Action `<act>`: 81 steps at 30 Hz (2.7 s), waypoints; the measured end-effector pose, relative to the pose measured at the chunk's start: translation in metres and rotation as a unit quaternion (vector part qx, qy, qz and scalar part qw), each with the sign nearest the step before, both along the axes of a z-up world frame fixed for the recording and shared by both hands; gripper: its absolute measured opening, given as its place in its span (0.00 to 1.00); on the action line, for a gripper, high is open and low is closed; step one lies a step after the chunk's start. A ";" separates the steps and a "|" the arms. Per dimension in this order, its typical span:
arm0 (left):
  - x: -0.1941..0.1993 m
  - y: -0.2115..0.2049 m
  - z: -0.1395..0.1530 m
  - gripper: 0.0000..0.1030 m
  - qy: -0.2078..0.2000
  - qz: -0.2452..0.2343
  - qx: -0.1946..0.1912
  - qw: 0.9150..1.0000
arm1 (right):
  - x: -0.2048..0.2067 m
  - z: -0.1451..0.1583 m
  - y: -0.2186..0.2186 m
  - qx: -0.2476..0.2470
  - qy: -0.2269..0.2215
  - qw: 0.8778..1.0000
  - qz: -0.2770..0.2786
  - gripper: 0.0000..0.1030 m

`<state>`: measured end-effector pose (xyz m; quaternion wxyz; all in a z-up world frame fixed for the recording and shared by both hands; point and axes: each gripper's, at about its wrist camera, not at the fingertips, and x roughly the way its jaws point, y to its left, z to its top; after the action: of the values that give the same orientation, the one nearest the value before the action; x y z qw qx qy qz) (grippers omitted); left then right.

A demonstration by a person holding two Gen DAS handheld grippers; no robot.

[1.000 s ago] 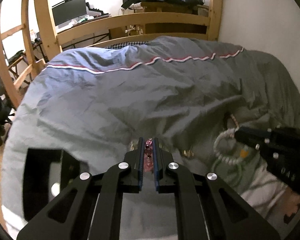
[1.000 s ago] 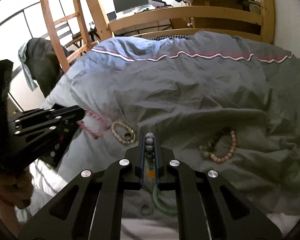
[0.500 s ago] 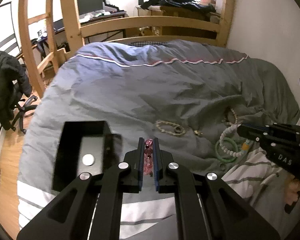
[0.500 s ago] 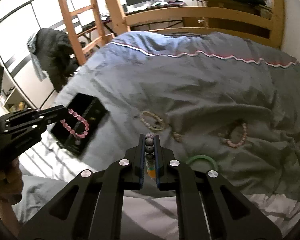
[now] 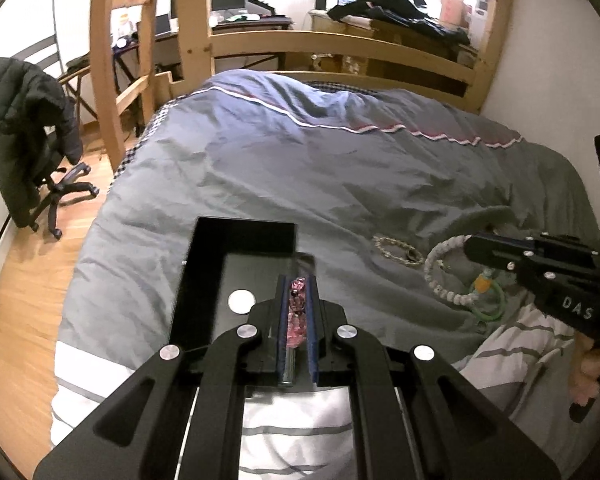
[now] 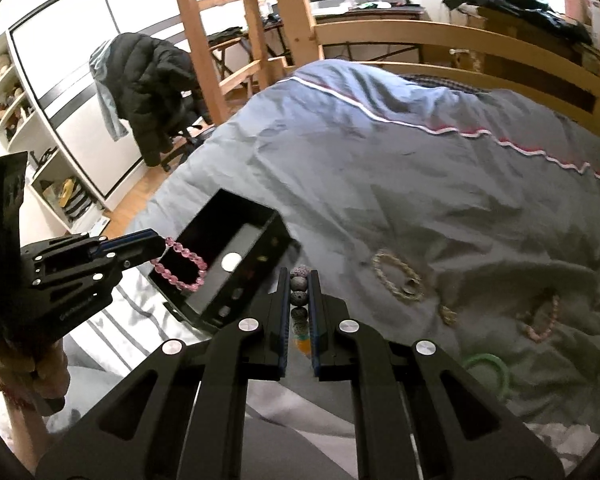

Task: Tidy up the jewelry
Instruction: 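Carry the pink bracelet in the left tool while the right tool carries the white bracelet over the black box, then open both tools to drop the two bracelets into the black box, then withdraw both open tools from the box back over the remaining jewelry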

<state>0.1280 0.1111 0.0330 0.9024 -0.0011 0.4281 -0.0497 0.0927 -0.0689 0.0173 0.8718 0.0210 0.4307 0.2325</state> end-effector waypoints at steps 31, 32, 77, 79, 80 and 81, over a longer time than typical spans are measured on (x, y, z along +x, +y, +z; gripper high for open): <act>0.042 0.080 -0.062 0.08 0.057 0.059 -0.001 0.997 | 0.066 -0.054 0.138 -0.008 0.038 0.997 0.071 0.09; 0.042 0.082 -0.063 0.08 0.059 0.064 -0.001 0.996 | 0.067 -0.056 0.140 -0.007 0.040 0.997 0.072 0.09; 0.004 -0.104 -0.055 0.92 0.020 -0.007 -0.017 1.000 | -0.029 -0.010 -0.146 -0.068 0.008 0.989 -0.130 0.93; 0.008 -0.115 -0.061 0.92 0.025 -0.019 -0.006 0.999 | -0.026 -0.020 -0.158 -0.070 0.012 0.988 -0.139 0.93; 0.012 -0.122 -0.066 0.92 0.027 -0.027 -0.002 0.999 | -0.025 -0.024 -0.164 -0.070 0.015 0.987 -0.141 0.93; 0.014 -0.125 -0.070 0.92 0.028 -0.032 0.000 0.999 | -0.023 -0.029 -0.169 -0.068 0.017 0.987 -0.145 0.93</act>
<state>0.1421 -0.0140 -0.0366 0.8882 0.0110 0.4526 -0.0785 0.0697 -0.2375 -0.0113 0.8881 0.0278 0.4528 0.0736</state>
